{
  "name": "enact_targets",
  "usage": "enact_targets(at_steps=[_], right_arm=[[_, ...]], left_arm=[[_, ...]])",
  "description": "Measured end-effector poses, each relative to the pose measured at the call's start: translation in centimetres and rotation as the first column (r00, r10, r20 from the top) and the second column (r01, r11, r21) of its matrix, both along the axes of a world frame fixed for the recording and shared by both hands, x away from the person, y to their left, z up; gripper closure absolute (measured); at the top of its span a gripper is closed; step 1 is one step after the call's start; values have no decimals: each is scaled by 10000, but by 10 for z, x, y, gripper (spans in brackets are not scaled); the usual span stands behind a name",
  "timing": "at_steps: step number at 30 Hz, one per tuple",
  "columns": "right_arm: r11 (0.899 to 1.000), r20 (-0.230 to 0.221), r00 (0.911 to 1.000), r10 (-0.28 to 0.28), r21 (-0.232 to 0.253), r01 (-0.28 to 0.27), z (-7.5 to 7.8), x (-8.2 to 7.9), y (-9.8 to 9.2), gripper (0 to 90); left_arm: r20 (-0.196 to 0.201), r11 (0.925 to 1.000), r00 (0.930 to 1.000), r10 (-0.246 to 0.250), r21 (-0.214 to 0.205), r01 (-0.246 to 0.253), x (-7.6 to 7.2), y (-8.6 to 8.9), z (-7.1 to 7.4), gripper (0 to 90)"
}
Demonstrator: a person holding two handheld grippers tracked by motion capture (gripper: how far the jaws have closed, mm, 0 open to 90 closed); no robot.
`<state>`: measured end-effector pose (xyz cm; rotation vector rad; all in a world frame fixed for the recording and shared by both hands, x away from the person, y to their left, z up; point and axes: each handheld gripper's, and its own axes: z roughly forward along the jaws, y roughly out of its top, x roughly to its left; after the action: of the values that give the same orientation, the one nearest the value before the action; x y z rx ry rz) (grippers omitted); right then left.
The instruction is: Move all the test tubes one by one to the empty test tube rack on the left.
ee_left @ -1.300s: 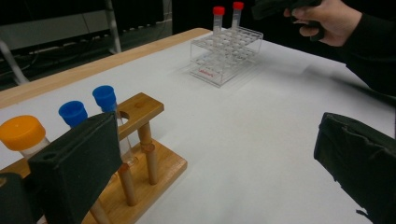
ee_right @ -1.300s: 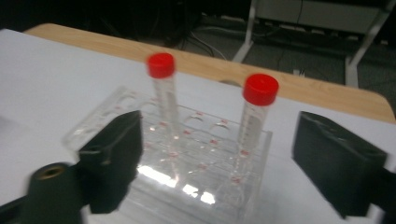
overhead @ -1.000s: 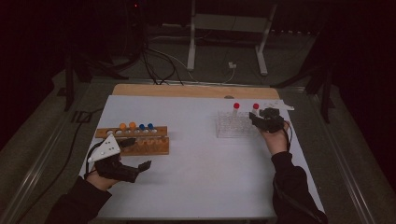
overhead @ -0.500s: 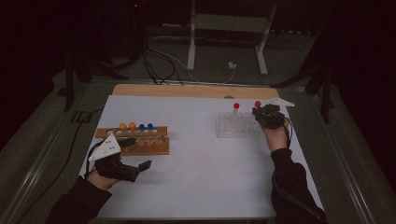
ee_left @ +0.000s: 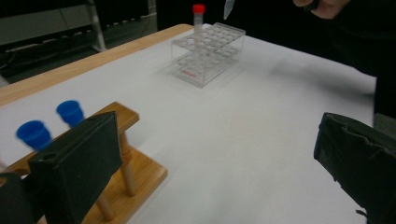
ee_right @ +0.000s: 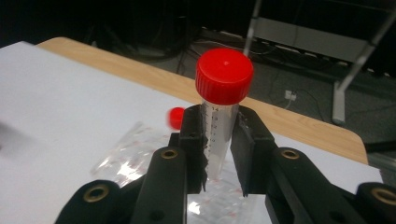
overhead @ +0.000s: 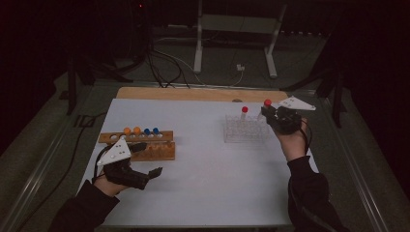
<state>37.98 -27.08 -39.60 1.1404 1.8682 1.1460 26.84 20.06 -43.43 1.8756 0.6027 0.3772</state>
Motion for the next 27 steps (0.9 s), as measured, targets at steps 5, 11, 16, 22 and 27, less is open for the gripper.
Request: enact_targets(at_steps=[5,11,16,22,27], right_arm=[[9972,-166,9971,741,69,-740,-1,-19,14,743],[9862,-380,9855,1656,27,-1656,-10,-42,35,743],[9724,-554,9712,2317,-148,-2328,-21,-58,55,743],[9509,-800,9481,3077,-90,-3094,-32,-74,76,743],[9284,-956,9244,3693,-54,-3715,-38,-84,92,743]], left_arm=[[-78,9999,9999,-145,-10,145,2,-5,3,15],[-239,9990,9987,-450,10,451,5,-14,4,15],[-229,9970,9969,-751,161,755,8,-26,7,15],[-276,9933,9932,-1132,200,1138,13,-42,8,18],[-252,9891,9892,-1444,270,1450,20,-59,10,41]])
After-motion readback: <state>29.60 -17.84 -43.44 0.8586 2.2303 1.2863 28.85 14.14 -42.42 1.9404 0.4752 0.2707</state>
